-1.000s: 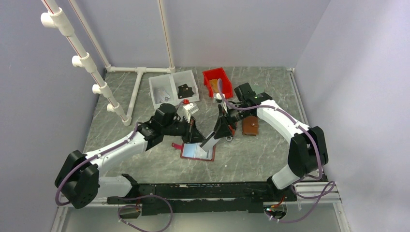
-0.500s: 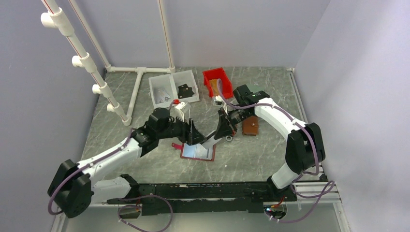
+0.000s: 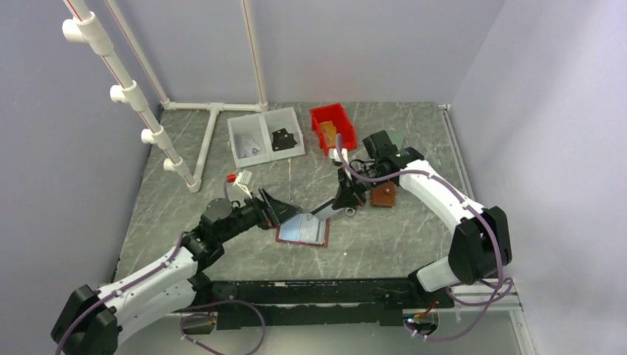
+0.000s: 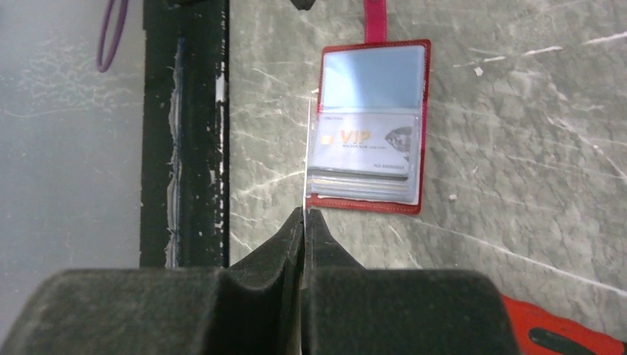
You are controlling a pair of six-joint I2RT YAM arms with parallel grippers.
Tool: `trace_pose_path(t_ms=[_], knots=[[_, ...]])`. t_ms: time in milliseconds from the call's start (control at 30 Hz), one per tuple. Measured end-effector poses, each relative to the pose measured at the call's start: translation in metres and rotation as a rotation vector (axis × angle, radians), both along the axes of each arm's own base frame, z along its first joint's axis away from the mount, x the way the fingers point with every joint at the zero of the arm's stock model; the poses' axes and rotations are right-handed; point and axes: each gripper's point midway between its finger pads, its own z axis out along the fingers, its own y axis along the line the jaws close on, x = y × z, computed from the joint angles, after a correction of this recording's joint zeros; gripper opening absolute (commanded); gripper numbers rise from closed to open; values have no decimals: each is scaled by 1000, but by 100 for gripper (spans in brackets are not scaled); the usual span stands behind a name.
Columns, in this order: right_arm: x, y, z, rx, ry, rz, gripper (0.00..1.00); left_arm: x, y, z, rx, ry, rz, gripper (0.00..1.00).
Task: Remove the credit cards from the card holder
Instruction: Place the credit card in the storage box.
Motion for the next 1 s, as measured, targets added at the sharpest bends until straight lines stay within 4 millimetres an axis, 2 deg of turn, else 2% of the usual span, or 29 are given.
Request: trace_pose_path(t_ms=[133, 367, 467, 667, 867, 1000], knots=[[4, -3, -8, -31, -14, -21, 0, 1, -2, -6, -124, 120, 36, 93], [11, -7, -14, -61, -50, -54, 0, 7, -10, -2, -227, 250, 47, 92], [14, -8, -13, -66, -68, -64, 0, 9, -14, 0, -237, 303, 55, 85], [18, -8, -15, -80, -89, -74, 0, 15, -23, 12, -259, 383, 62, 84], [17, -8, -20, -101, -96, -77, 0, 13, -27, -1, -230, 481, 86, 85], [18, -6, -23, -118, -113, -77, 0, 16, -33, -1, -206, 539, 111, 85]])
